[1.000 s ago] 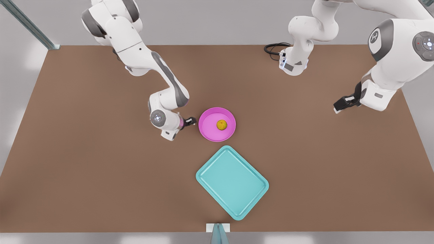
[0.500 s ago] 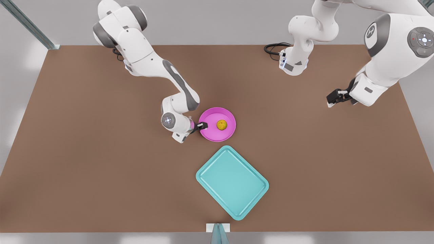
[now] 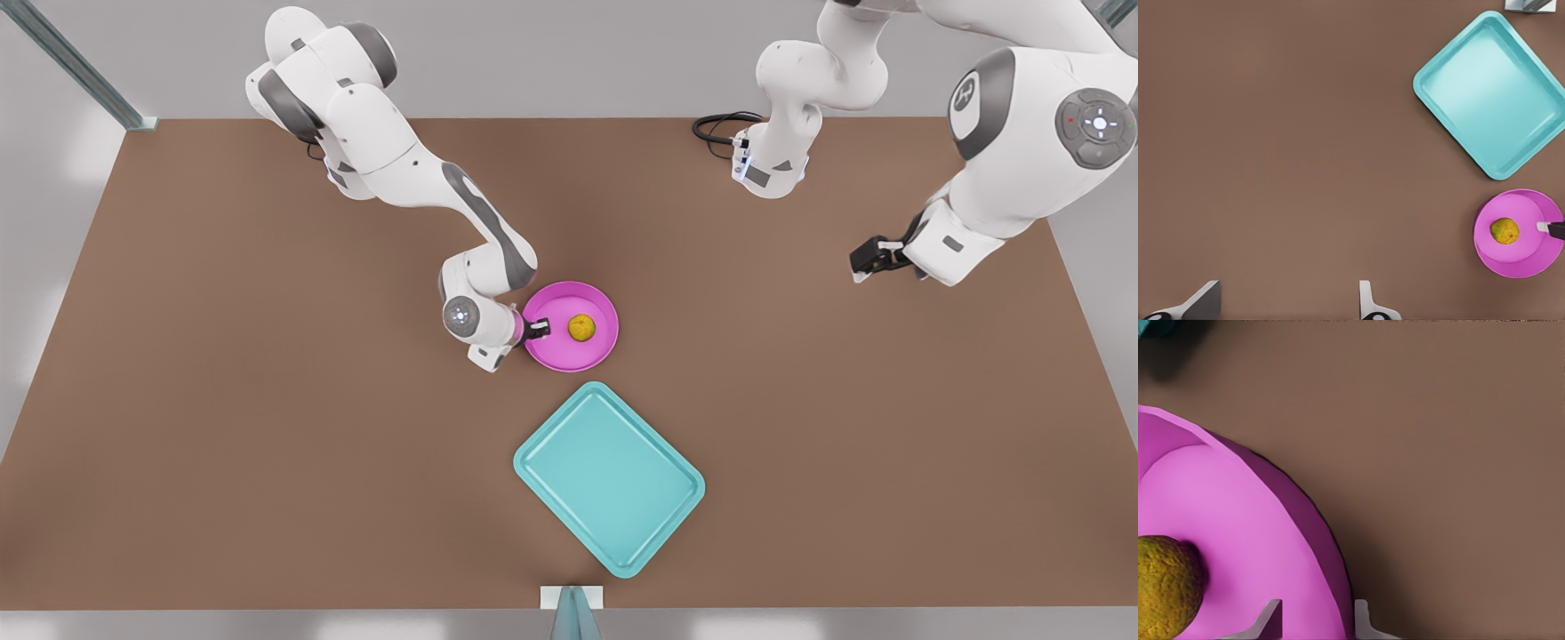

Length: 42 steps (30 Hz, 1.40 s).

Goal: Place the orange on the plate with the left arm and the plate on the tray with the right arm

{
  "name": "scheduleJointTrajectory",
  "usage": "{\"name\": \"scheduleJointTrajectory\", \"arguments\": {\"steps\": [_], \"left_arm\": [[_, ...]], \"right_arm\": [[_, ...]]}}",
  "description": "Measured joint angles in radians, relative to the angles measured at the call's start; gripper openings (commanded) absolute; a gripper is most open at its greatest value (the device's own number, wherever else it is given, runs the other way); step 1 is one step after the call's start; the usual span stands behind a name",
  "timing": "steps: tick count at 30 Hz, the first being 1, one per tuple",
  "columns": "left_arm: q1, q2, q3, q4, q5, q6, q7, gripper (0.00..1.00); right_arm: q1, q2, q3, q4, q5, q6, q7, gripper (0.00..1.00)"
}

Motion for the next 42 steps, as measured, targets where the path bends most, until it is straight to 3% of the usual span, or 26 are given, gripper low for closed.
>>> {"name": "scheduleJointTrajectory", "arguments": {"steps": [3, 6, 20, 29, 42], "left_arm": [[0.004, 0.0, 0.0, 0.0, -0.001, 0.001, 0.008, 1.0], [0.003, -0.002, 0.0, 0.0, -0.001, 0.001, 0.014, 1.0], [0.0, -0.007, -0.003, 0.024, -0.003, -0.002, 0.032, 1.0], [0.003, -0.003, -0.002, 0.077, 0.002, -0.006, 0.035, 1.0], [0.0, -0.002, -0.003, 0.086, -0.001, -0.01, 0.035, 1.0]], "right_arm": [[-0.001, -0.002, 0.0, 0.0, 0.001, -0.001, 0.002, 0.3], [-0.001, -0.003, 0.0, 0.001, 0.004, -0.002, 0.002, 0.22], [-0.018, -0.045, 0.002, 0.076, 0.01, -0.016, -0.006, 0.21], [-0.141, -0.028, -0.004, 0.229, 0.036, -0.017, -0.005, 0.21], [-0.145, 0.398, -0.013, 0.828, 0.081, -0.008, 0.048, 0.21]]}}
